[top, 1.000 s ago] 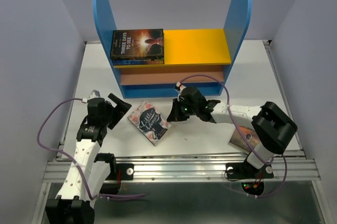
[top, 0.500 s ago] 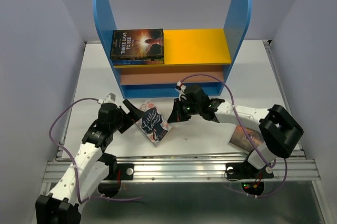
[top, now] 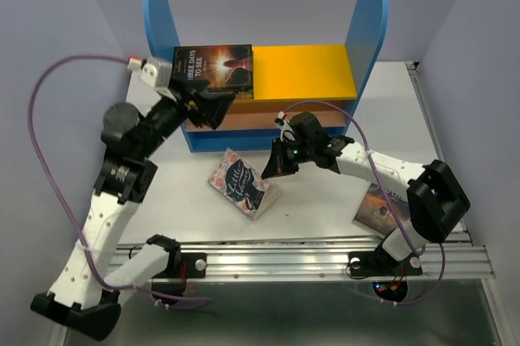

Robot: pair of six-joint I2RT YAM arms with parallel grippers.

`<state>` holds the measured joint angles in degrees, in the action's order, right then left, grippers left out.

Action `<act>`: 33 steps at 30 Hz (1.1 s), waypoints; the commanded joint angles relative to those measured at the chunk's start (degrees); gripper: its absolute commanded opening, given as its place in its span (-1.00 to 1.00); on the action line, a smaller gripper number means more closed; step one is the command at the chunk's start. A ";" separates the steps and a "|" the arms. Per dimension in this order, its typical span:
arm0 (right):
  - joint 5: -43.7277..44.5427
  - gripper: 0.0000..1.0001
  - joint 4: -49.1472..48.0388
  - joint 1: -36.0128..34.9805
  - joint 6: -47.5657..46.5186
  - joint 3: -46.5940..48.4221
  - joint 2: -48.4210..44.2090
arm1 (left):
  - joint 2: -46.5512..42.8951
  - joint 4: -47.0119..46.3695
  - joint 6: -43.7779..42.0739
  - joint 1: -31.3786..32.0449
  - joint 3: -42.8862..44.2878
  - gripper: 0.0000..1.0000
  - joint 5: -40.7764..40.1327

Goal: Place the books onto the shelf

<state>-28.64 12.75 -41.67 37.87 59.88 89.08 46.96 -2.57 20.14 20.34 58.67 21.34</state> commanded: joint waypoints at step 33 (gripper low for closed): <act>-10.47 -0.99 5.79 1.77 14.25 6.13 5.58 | 6.40 32.89 -84.91 20.98 -18.84 0.98 14.50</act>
<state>-34.68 17.21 -40.14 49.47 62.98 93.91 54.52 32.01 -63.64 43.51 43.11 32.40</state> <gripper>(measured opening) 0.031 0.989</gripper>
